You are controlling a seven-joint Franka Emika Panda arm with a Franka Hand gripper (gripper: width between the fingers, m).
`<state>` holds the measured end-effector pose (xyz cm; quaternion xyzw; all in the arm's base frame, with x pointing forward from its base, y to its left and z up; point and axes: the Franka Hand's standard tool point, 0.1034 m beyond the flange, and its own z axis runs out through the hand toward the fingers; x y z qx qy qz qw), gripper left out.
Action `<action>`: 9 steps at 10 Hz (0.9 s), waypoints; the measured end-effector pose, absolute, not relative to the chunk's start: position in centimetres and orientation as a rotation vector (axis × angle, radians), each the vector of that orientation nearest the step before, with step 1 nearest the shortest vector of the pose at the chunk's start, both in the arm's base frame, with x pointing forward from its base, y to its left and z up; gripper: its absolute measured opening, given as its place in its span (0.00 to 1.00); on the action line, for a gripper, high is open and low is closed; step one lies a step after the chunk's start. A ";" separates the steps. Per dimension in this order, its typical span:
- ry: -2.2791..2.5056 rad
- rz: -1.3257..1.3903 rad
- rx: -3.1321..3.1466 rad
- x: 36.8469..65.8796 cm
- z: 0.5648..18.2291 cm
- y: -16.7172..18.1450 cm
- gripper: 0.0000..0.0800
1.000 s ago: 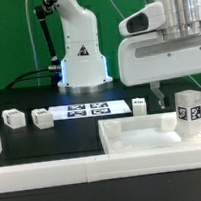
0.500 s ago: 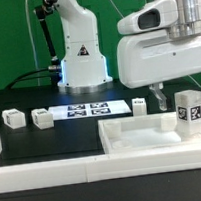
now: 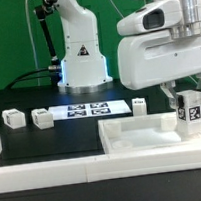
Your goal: Assemble square table
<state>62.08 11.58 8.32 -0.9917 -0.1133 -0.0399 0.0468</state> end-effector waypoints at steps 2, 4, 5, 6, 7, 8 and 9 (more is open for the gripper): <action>-0.263 -0.117 -3.030 62.1 8.3 11.6 0.36; 0.071 -0.100 -3.032 62.1 8.3 11.5 0.36; 0.279 -0.088 -3.017 62.1 8.3 11.5 0.36; 0.468 -0.072 -2.982 62.1 8.3 11.4 0.36; 0.613 -0.059 -2.950 62.0 8.2 11.4 0.36; 0.798 -0.038 -2.906 61.9 8.2 11.5 0.36; 0.948 -0.022 -2.857 61.8 8.1 11.6 0.36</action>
Offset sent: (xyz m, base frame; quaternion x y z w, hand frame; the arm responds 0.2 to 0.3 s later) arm -0.0048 0.0053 -0.0035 0.0066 -0.0123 0.2242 0.9744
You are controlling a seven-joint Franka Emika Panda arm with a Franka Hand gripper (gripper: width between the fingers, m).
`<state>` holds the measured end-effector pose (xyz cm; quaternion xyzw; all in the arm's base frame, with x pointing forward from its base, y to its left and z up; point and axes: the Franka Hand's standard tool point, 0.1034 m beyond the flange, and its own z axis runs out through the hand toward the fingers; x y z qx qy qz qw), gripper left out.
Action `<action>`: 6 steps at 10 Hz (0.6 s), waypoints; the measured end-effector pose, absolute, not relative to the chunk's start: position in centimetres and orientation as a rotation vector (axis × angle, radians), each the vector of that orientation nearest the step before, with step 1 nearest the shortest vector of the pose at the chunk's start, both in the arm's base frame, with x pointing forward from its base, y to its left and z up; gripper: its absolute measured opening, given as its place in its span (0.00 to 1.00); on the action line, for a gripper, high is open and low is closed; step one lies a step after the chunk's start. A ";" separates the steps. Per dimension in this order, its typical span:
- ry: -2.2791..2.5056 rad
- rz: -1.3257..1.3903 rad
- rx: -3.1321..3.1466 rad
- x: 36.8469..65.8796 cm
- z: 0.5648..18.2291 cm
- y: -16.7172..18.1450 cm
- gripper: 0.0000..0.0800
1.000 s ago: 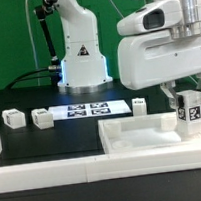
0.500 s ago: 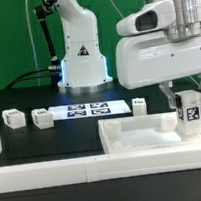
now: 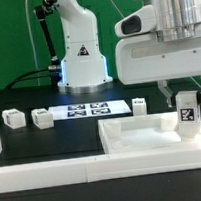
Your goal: Assemble square table
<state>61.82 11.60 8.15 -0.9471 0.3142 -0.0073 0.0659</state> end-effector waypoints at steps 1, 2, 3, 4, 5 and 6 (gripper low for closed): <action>1.118 0.008 -2.793 61.6 8.1 11.9 0.36; 1.240 0.030 -2.744 61.5 8.1 12.2 0.36; 1.311 0.036 -2.711 61.5 8.1 12.2 0.36; 1.376 0.042 -2.676 61.5 8.1 12.3 0.36; 1.462 0.054 -2.625 61.5 8.1 12.3 0.36; 1.489 0.056 -2.610 61.5 8.1 12.3 0.36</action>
Offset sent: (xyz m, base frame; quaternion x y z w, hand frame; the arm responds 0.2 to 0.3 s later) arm -0.0007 0.0005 -0.0018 -0.0086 0.0010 0.1234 0.9923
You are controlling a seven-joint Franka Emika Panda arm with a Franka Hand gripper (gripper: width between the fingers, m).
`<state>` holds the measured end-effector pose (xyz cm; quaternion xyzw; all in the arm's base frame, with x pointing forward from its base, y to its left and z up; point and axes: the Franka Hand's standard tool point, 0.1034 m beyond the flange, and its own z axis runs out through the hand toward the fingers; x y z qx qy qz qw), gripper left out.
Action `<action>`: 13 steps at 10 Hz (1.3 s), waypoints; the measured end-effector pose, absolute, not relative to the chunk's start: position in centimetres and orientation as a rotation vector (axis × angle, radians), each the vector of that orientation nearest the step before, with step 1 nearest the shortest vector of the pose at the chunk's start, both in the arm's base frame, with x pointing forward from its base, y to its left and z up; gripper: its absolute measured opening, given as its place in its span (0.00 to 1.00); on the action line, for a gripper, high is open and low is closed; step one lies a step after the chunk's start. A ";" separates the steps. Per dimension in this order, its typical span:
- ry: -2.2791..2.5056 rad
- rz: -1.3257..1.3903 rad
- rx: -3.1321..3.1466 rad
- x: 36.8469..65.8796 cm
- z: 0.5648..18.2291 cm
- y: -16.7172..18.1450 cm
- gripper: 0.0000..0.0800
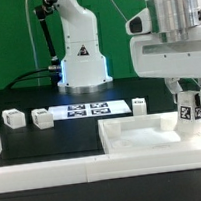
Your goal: Assemble square table
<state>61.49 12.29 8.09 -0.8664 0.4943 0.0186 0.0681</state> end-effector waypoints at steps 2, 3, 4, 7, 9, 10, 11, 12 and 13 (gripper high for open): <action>1.469 0.055 -2.620 61.5 8.1 12.4 0.60; 1.415 0.050 -2.650 61.5 8.1 12.4 0.60; 1.343 0.039 -2.687 61.5 8.1 12.4 0.76; 0.991 0.011 -2.836 61.5 8.1 12.5 0.81; 0.745 -0.007 -2.911 61.5 8.1 12.5 0.81; 0.642 -0.014 -2.935 61.5 8.1 12.4 0.81; 0.468 -0.029 -2.976 61.5 8.1 12.4 0.81; 0.215 -0.054 -3.035 61.6 8.1 12.2 0.81; 0.061 -0.065 -3.049 61.6 8.1 12.1 0.81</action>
Offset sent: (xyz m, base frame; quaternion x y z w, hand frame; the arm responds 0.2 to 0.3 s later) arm 0.0016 -0.0092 -0.0021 -0.0022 0.0458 -0.0935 0.9946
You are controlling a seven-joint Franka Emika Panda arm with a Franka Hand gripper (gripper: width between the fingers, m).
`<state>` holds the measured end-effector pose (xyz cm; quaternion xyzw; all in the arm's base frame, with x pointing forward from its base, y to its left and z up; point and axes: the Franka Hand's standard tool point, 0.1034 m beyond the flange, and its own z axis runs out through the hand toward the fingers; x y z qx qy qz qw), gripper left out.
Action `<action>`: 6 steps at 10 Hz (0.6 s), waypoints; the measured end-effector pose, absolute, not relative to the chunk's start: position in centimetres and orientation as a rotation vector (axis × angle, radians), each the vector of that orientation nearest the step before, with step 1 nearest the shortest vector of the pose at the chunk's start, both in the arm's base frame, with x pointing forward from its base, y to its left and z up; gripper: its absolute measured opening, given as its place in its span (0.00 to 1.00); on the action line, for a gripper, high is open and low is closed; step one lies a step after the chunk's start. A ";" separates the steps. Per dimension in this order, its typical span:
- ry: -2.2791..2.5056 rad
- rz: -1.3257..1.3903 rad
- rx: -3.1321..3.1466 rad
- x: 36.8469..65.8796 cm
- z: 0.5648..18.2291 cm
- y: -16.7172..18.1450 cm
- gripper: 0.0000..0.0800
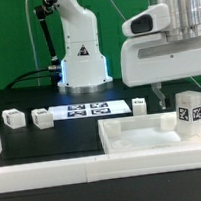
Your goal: Assemble square table
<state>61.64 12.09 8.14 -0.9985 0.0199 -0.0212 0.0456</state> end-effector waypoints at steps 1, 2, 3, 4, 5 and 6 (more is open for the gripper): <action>-0.135 -0.075 -3.055 61.7 8.2 11.8 0.81; -0.291 -0.084 -3.051 61.8 8.2 11.7 0.81; -0.381 -0.088 -3.046 61.8 8.2 11.8 0.81; -0.508 -0.092 -3.036 61.8 8.2 11.8 0.81; -0.593 -0.095 -3.022 61.8 8.2 11.9 0.81; -0.618 -0.095 -3.017 61.8 8.2 11.8 0.81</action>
Offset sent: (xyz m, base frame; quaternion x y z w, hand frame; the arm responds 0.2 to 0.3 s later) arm 0.0016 0.0018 0.0027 -0.0232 0.0087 -0.2137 0.9766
